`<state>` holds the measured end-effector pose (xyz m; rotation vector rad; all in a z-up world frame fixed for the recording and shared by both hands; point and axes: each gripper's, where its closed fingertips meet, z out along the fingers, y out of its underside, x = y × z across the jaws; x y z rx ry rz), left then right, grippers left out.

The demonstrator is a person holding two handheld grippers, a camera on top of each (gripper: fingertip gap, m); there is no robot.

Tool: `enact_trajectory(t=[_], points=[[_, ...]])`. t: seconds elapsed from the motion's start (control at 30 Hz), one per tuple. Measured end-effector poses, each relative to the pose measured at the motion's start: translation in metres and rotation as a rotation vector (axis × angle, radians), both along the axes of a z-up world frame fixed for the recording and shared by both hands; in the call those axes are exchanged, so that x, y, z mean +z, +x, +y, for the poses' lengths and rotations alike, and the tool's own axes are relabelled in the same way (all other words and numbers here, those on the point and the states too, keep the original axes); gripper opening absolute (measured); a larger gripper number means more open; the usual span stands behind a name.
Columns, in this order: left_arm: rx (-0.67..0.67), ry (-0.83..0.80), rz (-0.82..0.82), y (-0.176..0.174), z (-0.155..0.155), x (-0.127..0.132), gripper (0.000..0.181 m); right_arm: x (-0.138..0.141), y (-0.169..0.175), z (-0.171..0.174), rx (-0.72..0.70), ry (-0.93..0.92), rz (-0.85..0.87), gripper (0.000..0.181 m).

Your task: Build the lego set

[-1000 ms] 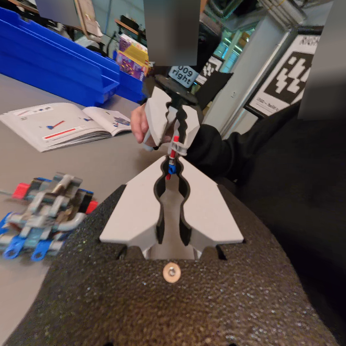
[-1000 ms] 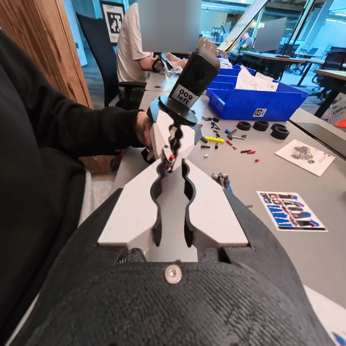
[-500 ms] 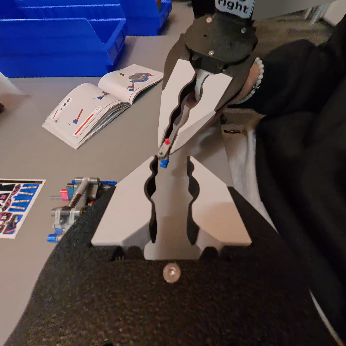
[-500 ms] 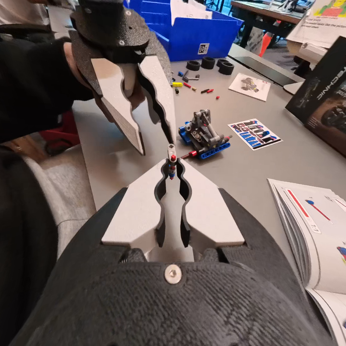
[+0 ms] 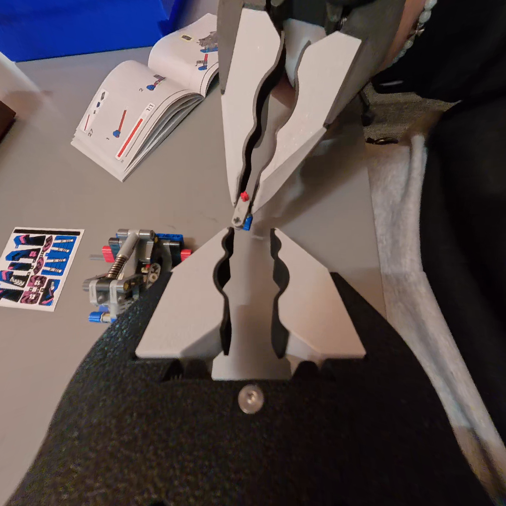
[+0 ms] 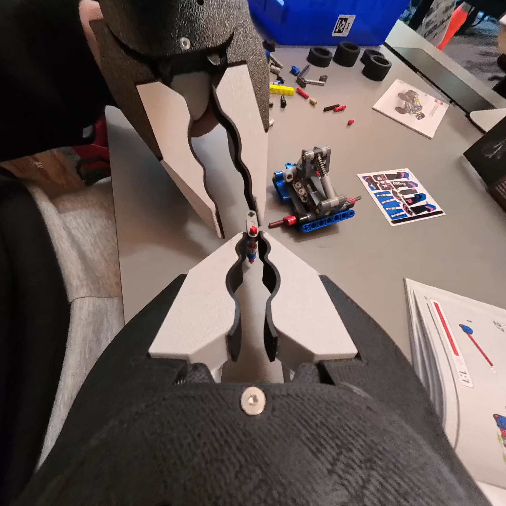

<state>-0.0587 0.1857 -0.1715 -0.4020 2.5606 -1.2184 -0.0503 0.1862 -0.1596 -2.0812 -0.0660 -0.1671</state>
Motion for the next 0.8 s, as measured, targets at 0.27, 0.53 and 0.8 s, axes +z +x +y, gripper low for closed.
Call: enact_trajectory(t=[0.27, 0.53, 0.8], points=[[0.056, 0.0, -0.063, 0.008, 0.005, 0.014, 0.023, 0.008, -0.003, 0.001, 0.134, -0.042, -0.049, 0.005], [0.019, 0.03, -0.048, 0.004, -0.001, 0.004, 0.006, 0.0, -0.007, 0.007, 0.176, -0.019, 0.049, 0.005], [0.05, -0.035, 0.078, 0.006, -0.004, -0.005, 0.005, -0.021, -0.001, -0.007, 0.163, -0.125, 0.066, 0.017]])
